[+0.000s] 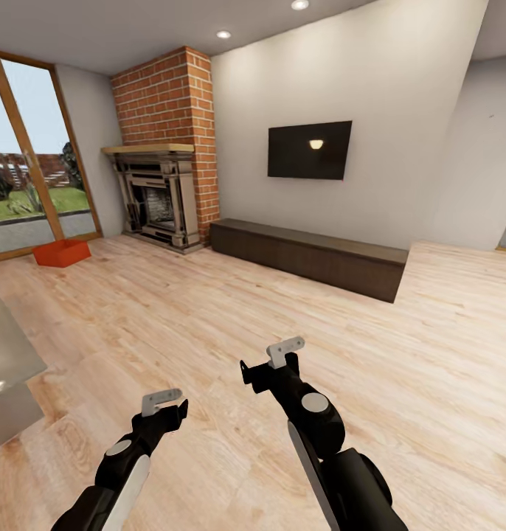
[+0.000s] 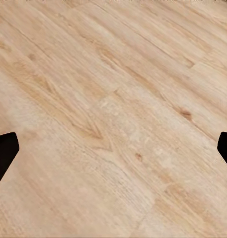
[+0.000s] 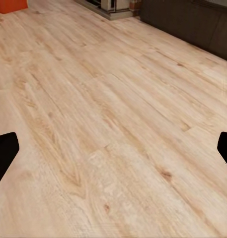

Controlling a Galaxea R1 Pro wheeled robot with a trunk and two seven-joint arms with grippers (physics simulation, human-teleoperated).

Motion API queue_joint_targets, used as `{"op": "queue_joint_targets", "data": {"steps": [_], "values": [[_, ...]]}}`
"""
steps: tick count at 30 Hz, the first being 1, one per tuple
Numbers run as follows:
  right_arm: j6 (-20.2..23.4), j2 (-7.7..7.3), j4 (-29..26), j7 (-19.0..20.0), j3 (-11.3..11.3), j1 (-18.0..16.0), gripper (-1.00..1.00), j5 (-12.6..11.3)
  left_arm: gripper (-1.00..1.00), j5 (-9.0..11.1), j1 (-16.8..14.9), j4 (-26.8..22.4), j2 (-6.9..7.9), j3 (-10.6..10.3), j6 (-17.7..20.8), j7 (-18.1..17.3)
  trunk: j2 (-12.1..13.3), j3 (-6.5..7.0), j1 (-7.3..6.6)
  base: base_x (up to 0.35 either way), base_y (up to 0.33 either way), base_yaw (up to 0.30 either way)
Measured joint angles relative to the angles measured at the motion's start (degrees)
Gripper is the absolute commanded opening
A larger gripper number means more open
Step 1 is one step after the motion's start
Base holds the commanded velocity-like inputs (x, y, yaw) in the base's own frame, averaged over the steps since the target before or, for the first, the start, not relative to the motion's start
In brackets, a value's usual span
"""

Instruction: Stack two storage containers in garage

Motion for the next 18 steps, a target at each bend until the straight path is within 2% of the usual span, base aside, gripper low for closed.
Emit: {"op": "queue_joint_targets", "data": {"steps": [18], "values": [[0.00, 0.00, 0.00, 0.00, 0.02, 0.00, 1.00, 0.00, 1.00, 0.00, 0.00, 0.00, 0.00, 0.00, 0.01, 0.00, 0.00, 0.00, 0.00, 0.338, -0.097, 0.000]]}}
